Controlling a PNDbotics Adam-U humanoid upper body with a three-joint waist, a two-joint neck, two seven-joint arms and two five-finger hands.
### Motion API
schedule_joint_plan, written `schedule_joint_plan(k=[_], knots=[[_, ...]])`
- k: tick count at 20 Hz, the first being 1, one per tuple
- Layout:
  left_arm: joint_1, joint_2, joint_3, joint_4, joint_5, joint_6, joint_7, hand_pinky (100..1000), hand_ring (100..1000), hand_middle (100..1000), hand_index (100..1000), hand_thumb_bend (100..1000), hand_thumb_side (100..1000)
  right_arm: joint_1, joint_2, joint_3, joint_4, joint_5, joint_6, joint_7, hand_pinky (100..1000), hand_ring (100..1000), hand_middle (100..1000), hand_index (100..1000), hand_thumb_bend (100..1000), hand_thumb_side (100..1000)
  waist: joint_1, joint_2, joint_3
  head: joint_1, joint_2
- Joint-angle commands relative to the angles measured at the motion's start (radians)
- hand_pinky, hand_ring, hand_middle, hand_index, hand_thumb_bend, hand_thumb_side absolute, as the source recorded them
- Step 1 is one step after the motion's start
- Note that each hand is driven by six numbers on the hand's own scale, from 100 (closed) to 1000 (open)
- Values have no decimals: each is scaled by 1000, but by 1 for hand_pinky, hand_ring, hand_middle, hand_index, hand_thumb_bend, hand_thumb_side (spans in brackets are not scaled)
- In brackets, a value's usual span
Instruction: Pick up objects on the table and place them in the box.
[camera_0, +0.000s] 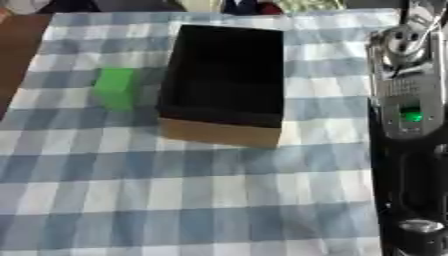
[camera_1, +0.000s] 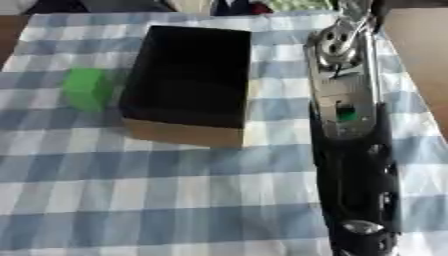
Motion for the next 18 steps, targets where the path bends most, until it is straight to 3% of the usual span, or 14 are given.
schedule_joint_plan(k=[1, 6, 10, 11, 12, 14, 15, 18], knots=[[-59, 71, -26, 87, -34, -71, -97, 377, 828, 815, 927, 506, 167, -15, 6, 5, -6, 14, -3, 4, 786, 837, 689, 872, 100, 552, 6, -24, -3, 9, 8], [-150, 68, -75, 200, -66, -146, -216, 440, 839, 834, 938, 603, 275, -15, 13, 8, -3, 19, -5, 8, 785, 838, 689, 873, 100, 552, 8, -29, -9, 21, 9], [-180, 63, -86, 242, -78, -174, -251, 440, 839, 834, 938, 603, 275, -14, 14, 8, -2, 20, -4, 7, 785, 838, 689, 873, 100, 552, 9, -30, -8, 22, 9], [-178, 67, -91, 250, -81, -179, -255, 591, 860, 866, 977, 737, 232, -14, 15, 10, -2, 20, -5, 8, 785, 838, 690, 873, 100, 554, 11, -29, -10, 25, 8], [-175, 78, -107, 267, -91, -186, -266, 595, 861, 867, 979, 739, 226, -14, 19, 13, -2, 20, -7, 10, 785, 838, 690, 873, 100, 554, 13, -29, -13, 30, 7], [-200, 75, -151, 311, -118, -195, -294, 623, 867, 868, 988, 738, 130, -12, 24, 14, -2, 20, -9, 11, 785, 838, 690, 874, 100, 555, 14, -31, -15, 33, 6], [-217, 66, -174, 334, -133, -194, -308, 683, 875, 880, 1000, 733, 100, -10, 25, 14, -2, 20, -9, 11, 785, 838, 690, 874, 100, 556, 15, -32, -15, 32, 6], [-263, 39, -218, 387, -178, -184, -357, 754, 885, 903, 1000, 741, 100, -7, 27, 15, -2, 20, -9, 11, 785, 838, 689, 874, 100, 556, 15, -35, -14, 34, 6]])
